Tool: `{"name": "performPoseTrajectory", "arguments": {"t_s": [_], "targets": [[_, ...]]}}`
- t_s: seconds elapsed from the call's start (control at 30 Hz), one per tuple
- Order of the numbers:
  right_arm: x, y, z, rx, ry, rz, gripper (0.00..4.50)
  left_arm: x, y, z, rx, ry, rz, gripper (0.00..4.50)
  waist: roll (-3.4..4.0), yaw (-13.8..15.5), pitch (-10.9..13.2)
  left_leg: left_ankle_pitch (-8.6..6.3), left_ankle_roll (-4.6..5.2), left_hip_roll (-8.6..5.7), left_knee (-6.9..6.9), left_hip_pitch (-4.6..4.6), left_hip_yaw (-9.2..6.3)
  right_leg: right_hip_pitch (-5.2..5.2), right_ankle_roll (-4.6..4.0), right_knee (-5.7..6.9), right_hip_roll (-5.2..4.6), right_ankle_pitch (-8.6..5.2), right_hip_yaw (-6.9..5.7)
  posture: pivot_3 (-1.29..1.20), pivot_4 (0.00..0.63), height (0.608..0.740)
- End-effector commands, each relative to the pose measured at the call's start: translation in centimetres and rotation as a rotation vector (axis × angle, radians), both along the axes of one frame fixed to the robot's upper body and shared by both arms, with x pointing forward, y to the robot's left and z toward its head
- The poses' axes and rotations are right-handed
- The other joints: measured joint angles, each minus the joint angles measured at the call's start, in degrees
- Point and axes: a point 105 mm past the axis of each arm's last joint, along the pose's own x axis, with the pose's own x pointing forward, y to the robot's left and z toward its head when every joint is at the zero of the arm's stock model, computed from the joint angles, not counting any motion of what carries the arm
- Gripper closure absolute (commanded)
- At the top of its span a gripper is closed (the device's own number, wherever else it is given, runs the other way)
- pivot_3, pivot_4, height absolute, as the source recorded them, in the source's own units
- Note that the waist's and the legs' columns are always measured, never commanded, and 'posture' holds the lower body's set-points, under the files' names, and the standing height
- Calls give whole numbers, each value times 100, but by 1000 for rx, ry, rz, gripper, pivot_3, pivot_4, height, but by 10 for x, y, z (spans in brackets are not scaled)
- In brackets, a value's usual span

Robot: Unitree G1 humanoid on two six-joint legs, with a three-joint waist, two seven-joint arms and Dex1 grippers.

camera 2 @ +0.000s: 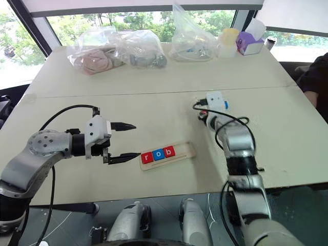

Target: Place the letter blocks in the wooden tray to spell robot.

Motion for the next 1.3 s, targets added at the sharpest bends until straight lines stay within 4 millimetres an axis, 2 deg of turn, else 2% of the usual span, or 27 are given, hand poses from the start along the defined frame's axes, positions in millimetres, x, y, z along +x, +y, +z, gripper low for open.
{"name": "performPoseTrajectory", "arguments": {"t_s": [0.03, 0.1, 0.2, 0.7, 0.83, 0.9, 1.03, 1.2, 1.3], "targets": [[-50, 2, 11, 24, -6, -7, 3304, -3, -4, 4, -9, -24, -25, 0, 0, 1, -2, 0, 0, 2, 0, 1, -3, 1, 5, 3, 1, -4, -1, 0, 150, 740], [-72, 5, 5, 60, 32, -24, 3304, -3, -5, 2, -13, -19, -30, 0, 2, -27, -2, 0, -1, 7, 0, 4, 0, -2, 11, 1, 3, -8, -1, 0, 150, 740], [-84, 8, -1, 60, 56, -43, 3304, -2, -6, 1, -16, -15, -40, 0, 2, -42, -2, -1, -2, 30, 3, 18, 4, 0, 4, 1, 10, -4, -1, 0, 150, 740], [-76, 8, -13, 19, 56, -43, 3304, 2, -8, 2, -13, -30, -63, 0, 2, -17, -1, -2, -4, 17, -6, -5, 12, -17, -16, -12, 7, 7, -2, 0, 150, 740], [-77, 9, -12, 14, 60, -17, 1328, 2, -8, 3, -13, -32, -62, 0, 2, -16, -1, -1, -3, 21, -1, -2, 7, -14, 1, -12, 7, -3, -2, 0, 150, 740], [-77, 11, -7, 7, 54, 24, 156, 1, -7, 3, -11, -32, -60, 0, 2, -18, -1, -1, -3, 25, 0, -1, 7, -14, 0, -12, 7, -3, -2, 0, 150, 740], [-75, 16, 14, -52, 19, 200, 60, 1, -6, 2, -9, -33, -59, 0, 3, -20, 0, -2, -3, 27, 0, -1, 8, -15, 0, -12, 7, -3, -2, 0, 150, 740], [-89, 32, 45, -163, -12, 675, 60, 3, -6, 2, -7, -38, -61, 0, 4, -10, 9, -2, -3, 22, -2, -2, 6, -15, 2, -15, 6, -4, -2, 0, 150, 740], [-97, 30, 48, -245, -18, 897, 60, 6, -7, 4, -9, -44, -61, 0, -3, 6, 11, -2, -3, 13, -3, -1, -3, -7, 4, -20, 8, -6, -8, 0, 150, 740]]}}
